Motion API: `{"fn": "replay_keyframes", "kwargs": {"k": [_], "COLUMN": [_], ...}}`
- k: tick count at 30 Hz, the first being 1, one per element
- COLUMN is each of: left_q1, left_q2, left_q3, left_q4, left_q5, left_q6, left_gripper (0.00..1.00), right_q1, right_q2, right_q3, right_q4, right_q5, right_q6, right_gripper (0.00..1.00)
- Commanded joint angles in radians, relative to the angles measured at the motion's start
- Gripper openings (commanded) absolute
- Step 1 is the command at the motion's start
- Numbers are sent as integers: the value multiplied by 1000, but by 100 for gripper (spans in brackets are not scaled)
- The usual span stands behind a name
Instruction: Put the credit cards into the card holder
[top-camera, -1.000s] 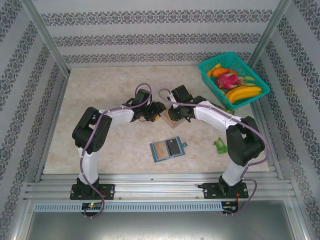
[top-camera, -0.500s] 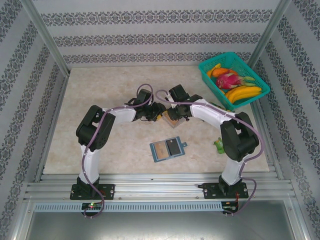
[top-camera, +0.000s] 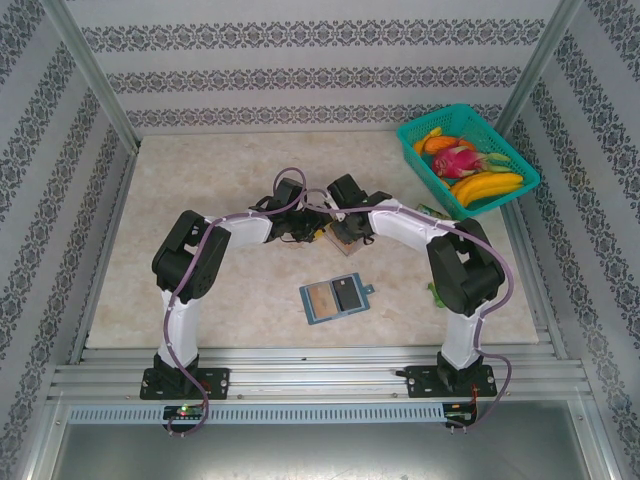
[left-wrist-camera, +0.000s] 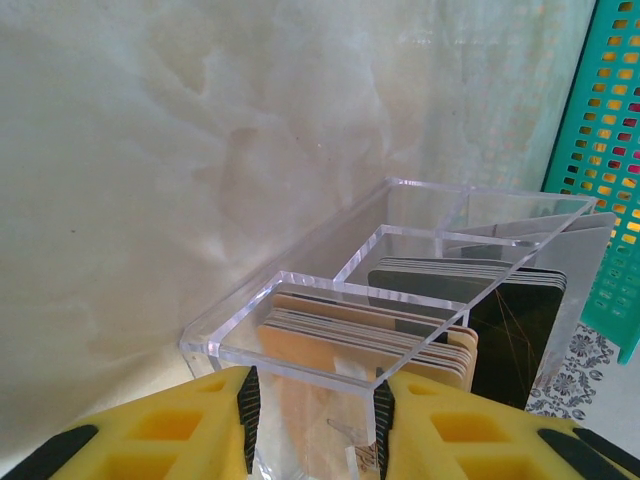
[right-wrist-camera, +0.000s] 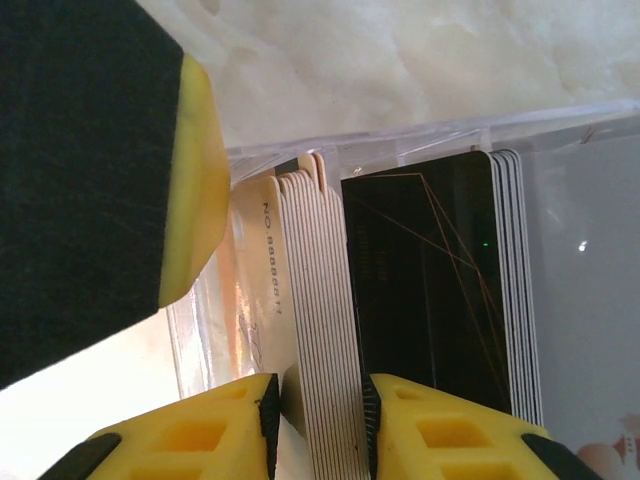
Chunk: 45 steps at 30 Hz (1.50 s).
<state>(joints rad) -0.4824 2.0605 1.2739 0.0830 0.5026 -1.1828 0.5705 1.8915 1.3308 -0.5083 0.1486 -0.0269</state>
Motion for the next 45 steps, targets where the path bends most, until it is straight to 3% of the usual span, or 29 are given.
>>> {"fn": "replay_keyframes", "kwargs": {"k": [1, 6, 33, 35, 45], "left_q1": [13, 12, 11, 11, 8], "left_q2": [14, 10, -21, -26, -119], "left_q3": [-18, -17, -31, -31, -69], "left_q4": [-25, -28, -7, -6, 20], "left_q5": [-9, -10, -16, -14, -26], "left_q6": [-2, 2, 15, 18, 40], "left_gripper": [38, 38, 38, 38, 41], "right_q1": [22, 38, 52, 52, 50], "right_q2": [11, -15, -56, -67, -113], "right_q3": [23, 2, 5, -4, 9], "right_q4": [2, 28, 0, 8, -41], "right_q5": [105, 173, 200, 191, 130], "right_q6": [-24, -31, -24, -25, 3], "right_gripper": [30, 30, 17, 12, 1]}}
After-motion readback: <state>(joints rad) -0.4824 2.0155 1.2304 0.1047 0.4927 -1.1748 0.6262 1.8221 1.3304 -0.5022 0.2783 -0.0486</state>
